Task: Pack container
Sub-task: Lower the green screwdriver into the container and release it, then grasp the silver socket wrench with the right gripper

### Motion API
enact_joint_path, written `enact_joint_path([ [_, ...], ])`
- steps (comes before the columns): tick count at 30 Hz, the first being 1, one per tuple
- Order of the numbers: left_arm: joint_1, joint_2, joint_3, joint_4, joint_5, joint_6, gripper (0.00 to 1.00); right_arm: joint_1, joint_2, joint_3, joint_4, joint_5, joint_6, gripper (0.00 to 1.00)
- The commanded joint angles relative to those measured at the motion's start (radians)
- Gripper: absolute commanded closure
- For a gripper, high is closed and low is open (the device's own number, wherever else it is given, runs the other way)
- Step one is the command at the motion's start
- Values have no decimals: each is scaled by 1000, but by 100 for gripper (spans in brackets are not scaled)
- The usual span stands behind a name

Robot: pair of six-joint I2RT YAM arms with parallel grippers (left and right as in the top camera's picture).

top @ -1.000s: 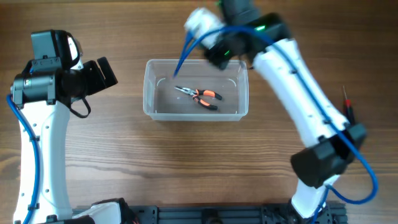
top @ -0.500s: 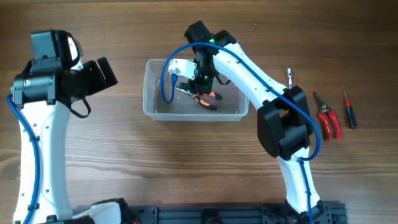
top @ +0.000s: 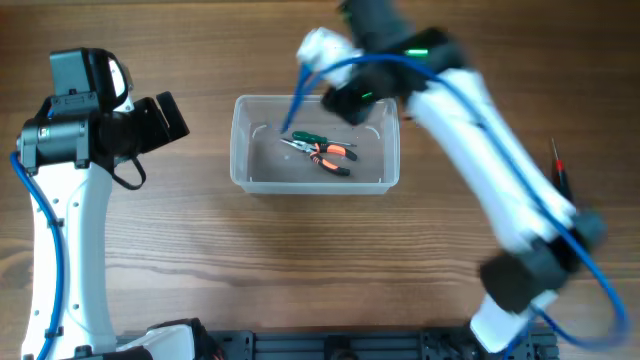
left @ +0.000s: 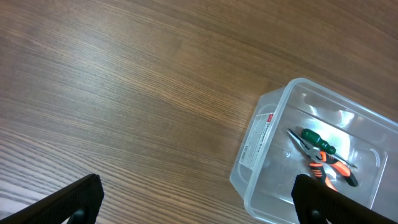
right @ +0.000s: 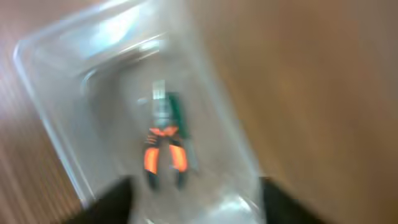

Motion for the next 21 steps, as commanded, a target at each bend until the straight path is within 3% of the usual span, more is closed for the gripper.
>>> enact_joint_path([
  [1, -3, 0, 1, 0, 13, -9, 0, -192, -177, 11, -21, 166, 309, 0],
  [5, -3, 0, 1, 0, 12, -9, 0, -465, -170, 11, -173, 145, 536, 0],
  [8, -3, 0, 1, 1, 12, -9, 0, -586, -115, 11, -232, 119, 428, 0],
  [9, -3, 0, 1, 1, 12, -9, 0, -622, -73, 11, -254, 86, 323, 0],
  [14, -3, 0, 1, -3, 12, -9, 0, -649, 124, 11, -259, 72, 221, 0],
  [21, -3, 0, 1, -3, 13, -10, 0, -636, 356, 11, -242, 10, 227, 0],
])
